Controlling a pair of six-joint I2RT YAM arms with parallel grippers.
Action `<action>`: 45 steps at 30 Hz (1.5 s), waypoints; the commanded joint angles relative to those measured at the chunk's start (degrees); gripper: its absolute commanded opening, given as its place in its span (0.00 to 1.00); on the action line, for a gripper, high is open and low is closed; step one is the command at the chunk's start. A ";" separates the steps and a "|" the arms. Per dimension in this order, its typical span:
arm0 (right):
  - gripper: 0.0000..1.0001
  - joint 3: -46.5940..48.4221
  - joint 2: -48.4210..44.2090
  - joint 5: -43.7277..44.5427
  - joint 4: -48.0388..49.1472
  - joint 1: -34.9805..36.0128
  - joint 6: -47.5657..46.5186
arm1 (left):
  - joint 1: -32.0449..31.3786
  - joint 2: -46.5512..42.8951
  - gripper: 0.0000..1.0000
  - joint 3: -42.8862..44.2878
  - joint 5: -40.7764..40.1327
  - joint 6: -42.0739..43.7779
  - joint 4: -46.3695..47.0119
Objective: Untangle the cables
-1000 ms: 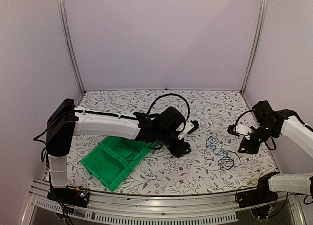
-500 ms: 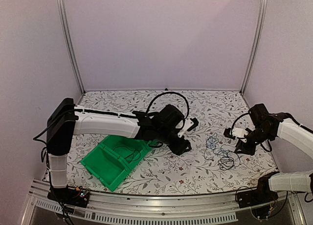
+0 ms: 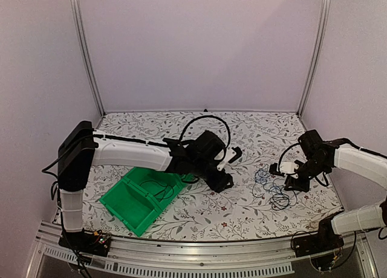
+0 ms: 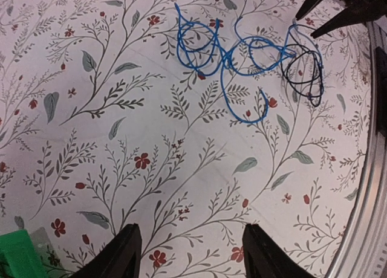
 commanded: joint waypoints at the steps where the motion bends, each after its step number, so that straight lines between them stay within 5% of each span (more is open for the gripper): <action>1: 0.26 -1.05 1.25 -0.57 1.00 0.85 -2.38 | 0.94 -0.50 0.58 -0.90 0.18 -0.60 1.37; 13: 0.36 -1.67 6.36 2.34 6.07 1.87 -3.18 | 1.21 -0.57 0.58 -1.70 0.52 -1.00 1.83; 25: 0.16 -1.52 9.50 3.24 6.74 2.37 -2.09 | 1.35 -0.30 0.58 -2.09 0.95 -1.23 2.89; 32: 0.00 -0.35 2.21 5.45 2.53 2.36 0.00 | 1.47 0.59 0.58 -1.83 1.80 -1.24 3.95; 40: 0.00 5.44 -3.98 6.01 -2.73 2.31 2.01 | 1.42 0.70 0.58 -0.51 2.56 -0.84 5.58; 45: 0.00 13.46 -4.56 -0.98 -5.33 2.32 4.72 | 0.00 -2.33 0.61 -2.14 4.66 1.72 16.92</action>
